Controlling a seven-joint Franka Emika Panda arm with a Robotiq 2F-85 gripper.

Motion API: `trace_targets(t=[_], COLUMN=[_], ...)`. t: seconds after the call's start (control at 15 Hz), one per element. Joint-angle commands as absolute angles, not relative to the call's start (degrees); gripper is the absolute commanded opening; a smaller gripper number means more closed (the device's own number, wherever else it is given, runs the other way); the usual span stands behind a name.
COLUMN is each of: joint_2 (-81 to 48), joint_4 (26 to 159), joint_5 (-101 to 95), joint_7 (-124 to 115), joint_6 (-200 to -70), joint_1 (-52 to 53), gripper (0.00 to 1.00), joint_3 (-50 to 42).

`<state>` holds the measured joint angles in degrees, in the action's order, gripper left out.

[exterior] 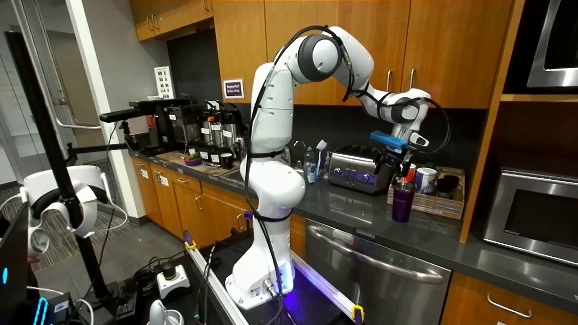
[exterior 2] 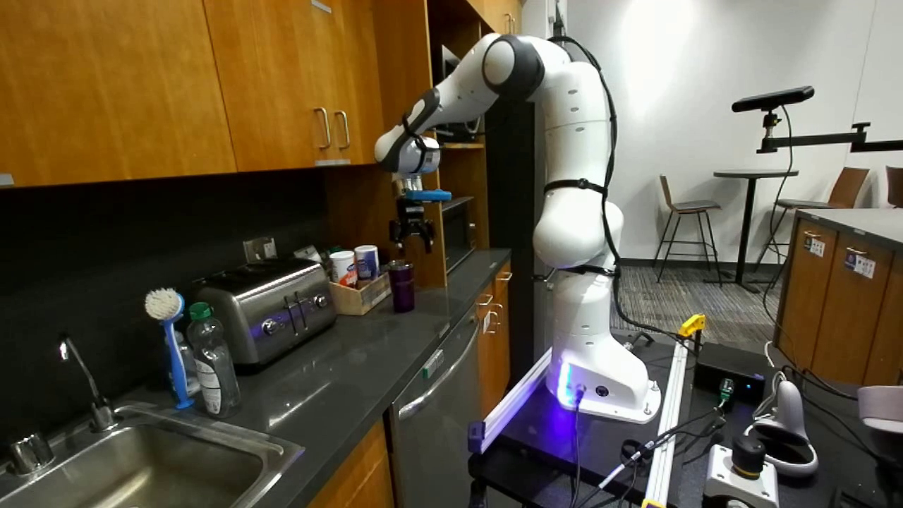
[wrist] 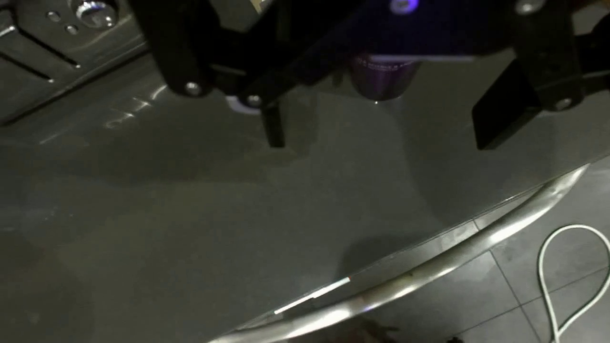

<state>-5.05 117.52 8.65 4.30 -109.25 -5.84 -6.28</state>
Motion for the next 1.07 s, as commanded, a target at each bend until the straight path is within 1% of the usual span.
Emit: trace_targets(t=[0.0,0.13,0.47,0.53,1.0], joint_2=[-7.22,-7.31,-2.41,-6.41,-7.18], joint_4=[114.98,115.26,121.19,117.06,117.14], joint_5=[16.09,19.83,21.49,21.07,20.55], joint_7=[3.64,3.81,2.77,3.86,3.51], joint_6=[-109.91,-112.60,-128.49,-123.42,-124.35], joint_1=[-7.54,-8.17,-8.02,-8.44,-8.36], gripper=[1.00,1.00,1.00,1.00,1.00], joint_3=[-6.67,-6.59,-6.69,-6.65,-6.60])
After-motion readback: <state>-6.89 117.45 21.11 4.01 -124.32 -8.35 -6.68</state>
